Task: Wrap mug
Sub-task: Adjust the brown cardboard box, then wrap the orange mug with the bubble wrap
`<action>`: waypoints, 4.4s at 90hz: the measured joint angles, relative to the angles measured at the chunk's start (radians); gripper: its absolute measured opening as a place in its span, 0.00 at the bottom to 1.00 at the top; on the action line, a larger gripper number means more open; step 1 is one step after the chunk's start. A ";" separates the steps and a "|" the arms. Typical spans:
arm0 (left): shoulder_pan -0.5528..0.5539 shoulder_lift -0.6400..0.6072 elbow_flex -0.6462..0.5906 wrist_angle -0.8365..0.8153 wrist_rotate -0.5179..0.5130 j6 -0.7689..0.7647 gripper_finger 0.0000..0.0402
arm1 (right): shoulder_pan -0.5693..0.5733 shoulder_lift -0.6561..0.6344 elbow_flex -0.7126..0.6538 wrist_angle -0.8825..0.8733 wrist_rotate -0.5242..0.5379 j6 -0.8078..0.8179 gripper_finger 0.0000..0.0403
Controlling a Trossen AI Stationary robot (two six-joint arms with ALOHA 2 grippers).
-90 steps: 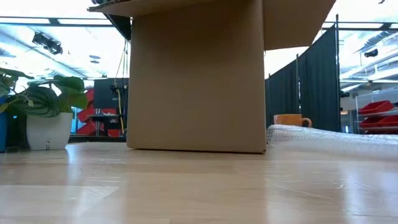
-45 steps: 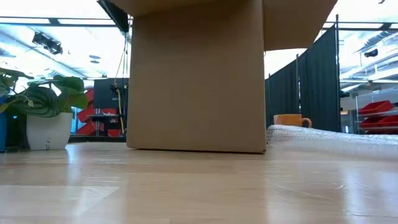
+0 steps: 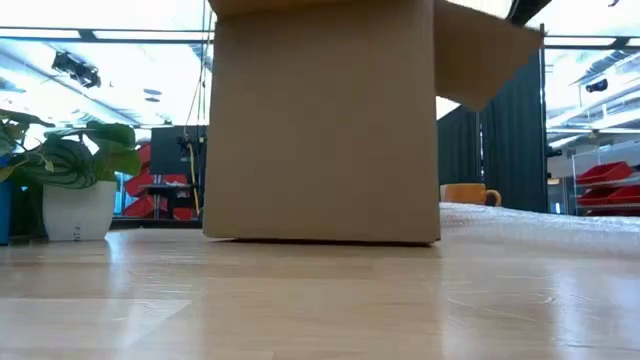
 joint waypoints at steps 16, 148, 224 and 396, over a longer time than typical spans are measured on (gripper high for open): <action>-0.111 0.019 0.000 0.046 -0.149 -0.027 0.29 | -0.023 0.000 -0.133 0.297 0.011 -0.094 0.55; -0.326 0.056 -0.526 0.453 -0.072 -0.277 0.29 | -0.166 0.064 -0.462 1.313 -0.070 -0.602 0.47; -0.085 0.203 -1.141 2.040 -0.317 0.236 0.29 | -0.031 0.056 -0.464 0.125 -0.003 0.446 0.37; -0.200 0.722 -0.564 2.261 -0.234 0.332 0.29 | 0.591 0.647 0.080 0.795 0.116 0.609 0.16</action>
